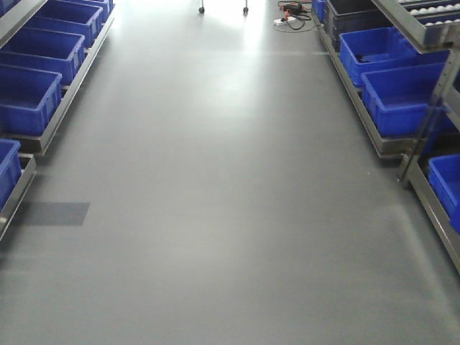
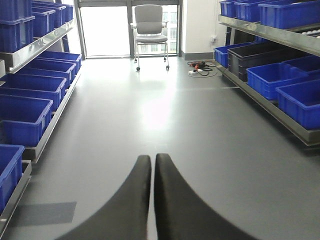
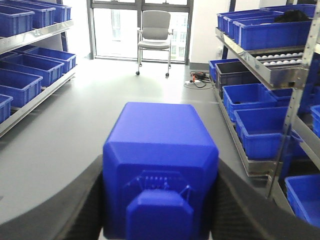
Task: Pour parts from conveyor to right shelf
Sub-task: 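Turn and drive down the aisle between blue bin shelves, then turn toward the shelf and stop facing an empty blue bin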
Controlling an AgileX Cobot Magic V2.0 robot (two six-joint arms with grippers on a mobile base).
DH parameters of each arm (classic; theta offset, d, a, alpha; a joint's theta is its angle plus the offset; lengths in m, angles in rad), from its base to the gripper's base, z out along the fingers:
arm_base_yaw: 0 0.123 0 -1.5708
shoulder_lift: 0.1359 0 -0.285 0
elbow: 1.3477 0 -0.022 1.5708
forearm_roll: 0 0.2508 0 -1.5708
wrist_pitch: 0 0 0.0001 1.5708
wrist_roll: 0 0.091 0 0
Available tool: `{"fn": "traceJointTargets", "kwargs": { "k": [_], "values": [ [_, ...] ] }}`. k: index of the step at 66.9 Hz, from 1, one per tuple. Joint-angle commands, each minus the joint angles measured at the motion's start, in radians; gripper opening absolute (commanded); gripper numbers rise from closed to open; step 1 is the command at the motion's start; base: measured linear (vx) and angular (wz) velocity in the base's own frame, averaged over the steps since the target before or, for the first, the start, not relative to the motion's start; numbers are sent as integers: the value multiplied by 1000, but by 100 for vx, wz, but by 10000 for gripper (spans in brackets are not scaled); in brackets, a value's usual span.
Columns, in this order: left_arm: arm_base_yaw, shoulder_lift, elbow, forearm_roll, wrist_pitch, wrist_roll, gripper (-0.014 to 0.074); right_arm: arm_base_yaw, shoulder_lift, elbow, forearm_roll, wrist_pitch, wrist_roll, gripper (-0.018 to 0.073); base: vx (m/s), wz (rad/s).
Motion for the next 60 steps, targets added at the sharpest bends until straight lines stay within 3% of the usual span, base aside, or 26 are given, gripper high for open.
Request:
{"fn": "traceJointTargets", "kwargs": {
  "k": [1,41,60],
  "values": [
    [-3,-4,-18,-2,-70,-7,-6,-4,9,-30,-2,-83,-11,-2,61,9],
    [-3,-4,-18,-2,-70,-7,-6,-4,9,-30,-2,-83,-11,-2,57,10],
    [-3,-4,-18,-2,-70,-7,-6,-4,9,-30,-2,-83,-11,-2,45,40]
  ]
}}
